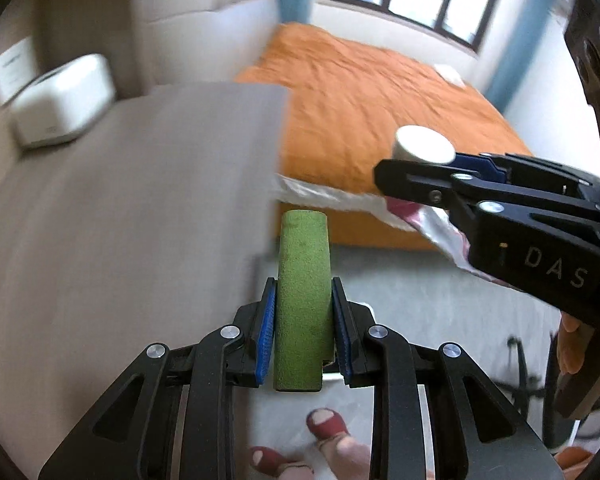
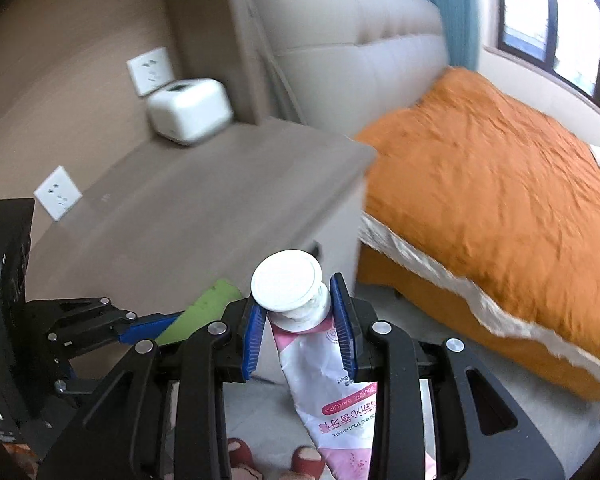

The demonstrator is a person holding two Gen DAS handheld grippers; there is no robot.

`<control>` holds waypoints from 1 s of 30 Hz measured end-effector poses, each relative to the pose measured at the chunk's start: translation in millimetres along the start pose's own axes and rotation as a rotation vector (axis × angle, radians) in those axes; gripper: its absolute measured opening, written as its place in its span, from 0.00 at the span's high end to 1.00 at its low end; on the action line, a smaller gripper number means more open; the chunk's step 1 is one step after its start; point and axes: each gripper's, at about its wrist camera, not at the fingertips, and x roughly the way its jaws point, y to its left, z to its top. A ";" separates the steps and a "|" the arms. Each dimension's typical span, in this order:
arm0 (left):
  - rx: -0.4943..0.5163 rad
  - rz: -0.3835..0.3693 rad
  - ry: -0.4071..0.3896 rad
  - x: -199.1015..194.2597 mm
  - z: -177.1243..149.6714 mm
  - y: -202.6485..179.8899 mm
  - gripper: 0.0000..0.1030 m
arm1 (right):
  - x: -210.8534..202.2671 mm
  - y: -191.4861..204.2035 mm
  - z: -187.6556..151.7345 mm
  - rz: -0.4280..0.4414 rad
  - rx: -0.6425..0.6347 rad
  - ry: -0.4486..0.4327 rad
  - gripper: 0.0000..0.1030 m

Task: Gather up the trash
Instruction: 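Carry lighter and tube over the white bin and open both tools to drop them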

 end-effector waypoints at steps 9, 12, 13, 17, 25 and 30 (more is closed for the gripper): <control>0.139 -0.060 0.130 72.8 -11.0 -67.7 0.75 | 27.0 -63.5 -54.1 -0.057 0.093 0.109 0.68; 0.149 -0.070 0.184 110.7 -19.5 -74.7 0.75 | 48.5 -81.5 -72.2 -0.056 0.119 0.147 0.68; 0.146 -0.072 0.204 124.8 -23.5 -75.6 0.75 | 55.8 -86.7 -78.0 -0.051 0.127 0.154 0.68; 0.117 -0.087 0.284 183.4 -41.0 -70.9 0.75 | 110.0 -111.6 -113.0 -0.060 0.152 0.227 0.68; 0.066 -0.057 0.407 293.3 -82.8 -64.1 0.05 | 179.8 -148.0 -168.6 -0.140 0.162 0.332 0.07; 0.058 -0.029 0.410 291.3 -83.4 -64.2 0.05 | 180.5 -155.4 -178.7 -0.148 0.166 0.370 0.06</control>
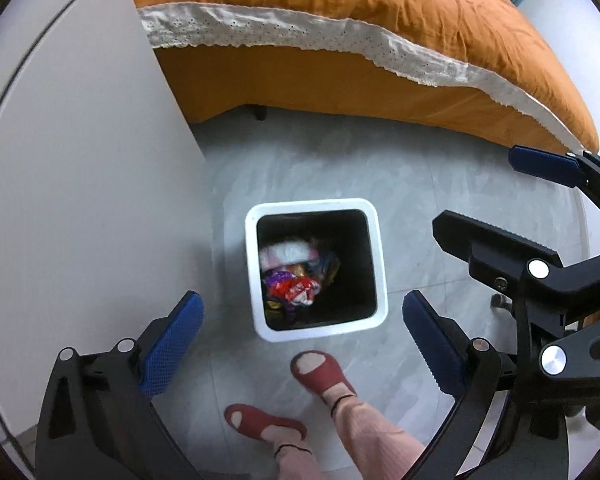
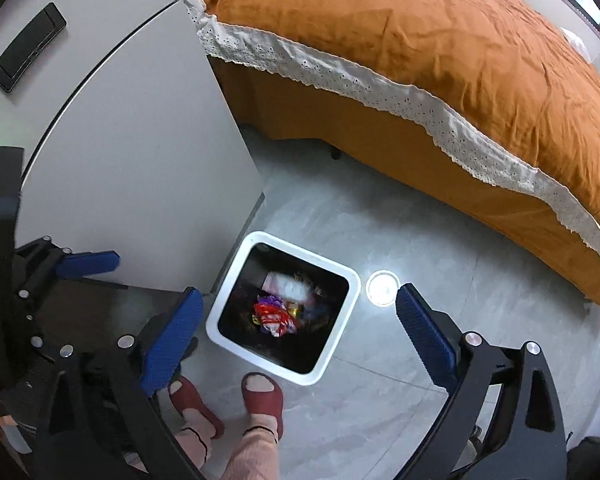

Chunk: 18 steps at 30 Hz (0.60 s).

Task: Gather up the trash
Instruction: 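Carry lighter and tube over the white bin and open both tools to drop them, then move both tools back over the cleared desk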

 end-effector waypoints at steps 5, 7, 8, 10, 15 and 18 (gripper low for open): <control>-0.001 -0.003 -0.040 -36.8 0.8 -7.5 0.05 | -27.9 1.3 1.1 0.004 -0.009 -0.031 0.05; -0.001 0.003 -0.066 -55.7 1.6 -11.9 0.05 | -38.7 0.1 4.5 0.010 -0.008 -0.048 0.05; -0.003 0.006 -0.082 -66.9 2.2 -13.9 0.05 | -46.7 0.4 6.2 0.013 -0.008 -0.059 0.05; -0.012 0.014 -0.116 -89.6 2.9 -16.3 0.05 | -68.1 2.6 10.8 0.018 -0.007 -0.093 0.05; -0.047 0.048 -0.228 -156.7 2.5 -15.9 0.05 | -129.5 14.8 25.2 0.045 -0.025 -0.202 0.05; -0.070 0.089 -0.302 -200.9 -1.8 -11.1 0.05 | -167.7 27.9 36.6 0.069 -0.055 -0.278 0.05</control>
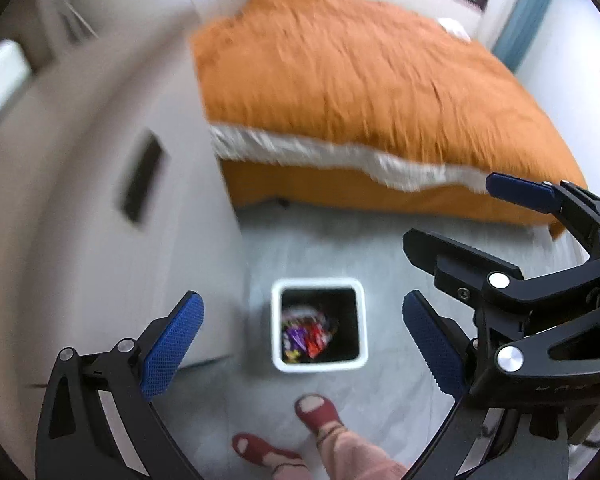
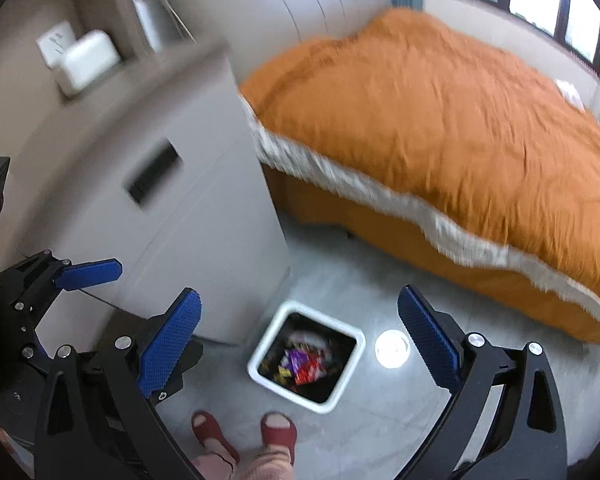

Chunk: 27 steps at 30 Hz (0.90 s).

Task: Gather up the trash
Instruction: 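Move both tools back over the cleared desk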

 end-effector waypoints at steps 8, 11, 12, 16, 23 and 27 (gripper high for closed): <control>-0.104 0.253 -0.163 -108.9 -2.4 51.0 0.05 | -74.5 65.5 54.0 0.111 -0.096 -0.201 0.05; -0.155 0.363 -0.213 -145.9 -12.2 73.8 0.05 | -89.9 93.3 68.8 0.156 -0.145 -0.245 0.05; -0.184 0.395 -0.229 -159.9 -16.7 83.9 0.05 | -96.8 110.3 75.6 0.172 -0.184 -0.271 0.05; -0.291 0.474 -0.283 -201.9 -30.4 117.1 0.05 | -113.3 153.1 90.8 0.219 -0.273 -0.328 0.05; -0.567 0.610 -0.399 -270.4 -74.2 171.9 0.05 | -144.2 219.3 99.5 0.231 -0.387 -0.459 0.05; -0.716 0.576 -0.476 -303.6 -105.5 199.6 0.05 | -157.0 250.8 102.1 0.227 -0.423 -0.509 0.05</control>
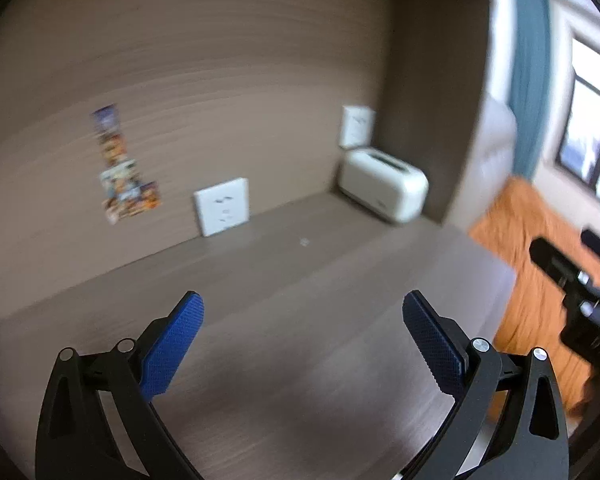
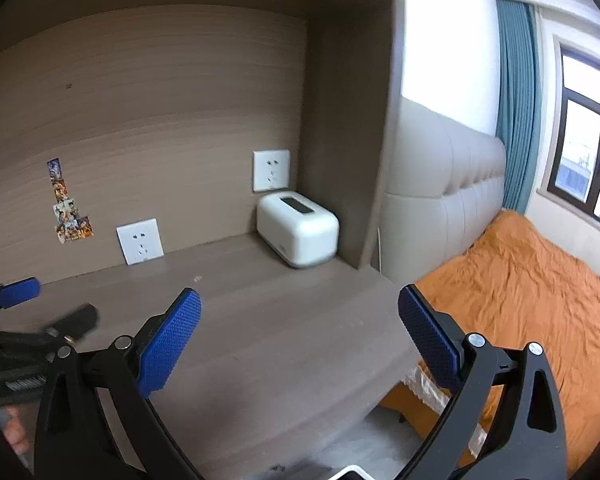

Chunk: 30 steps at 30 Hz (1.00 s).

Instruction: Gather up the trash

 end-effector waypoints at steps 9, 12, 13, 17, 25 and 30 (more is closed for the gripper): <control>-0.078 0.101 -0.129 -37.5 15.8 52.8 0.05 | -9.5 43.2 20.0 0.023 -0.026 -0.086 0.05; -0.099 0.107 -0.110 -37.8 22.1 60.4 0.05 | -11.0 52.2 23.1 0.035 -0.040 -0.087 0.05; -0.112 0.106 -0.113 -38.3 23.0 63.1 0.05 | -10.6 54.5 24.0 0.038 -0.040 -0.083 0.05; -0.131 0.082 -0.101 -37.9 26.3 69.2 0.05 | -9.0 61.2 26.2 0.050 -0.029 -0.068 0.05; -0.131 0.041 -0.087 -32.5 27.4 71.9 0.05 | -4.1 69.5 27.9 0.083 -0.013 -0.023 0.05; -0.121 0.032 -0.076 -27.9 27.4 71.4 0.05 | -1.3 76.7 27.4 0.087 -0.022 -0.014 0.05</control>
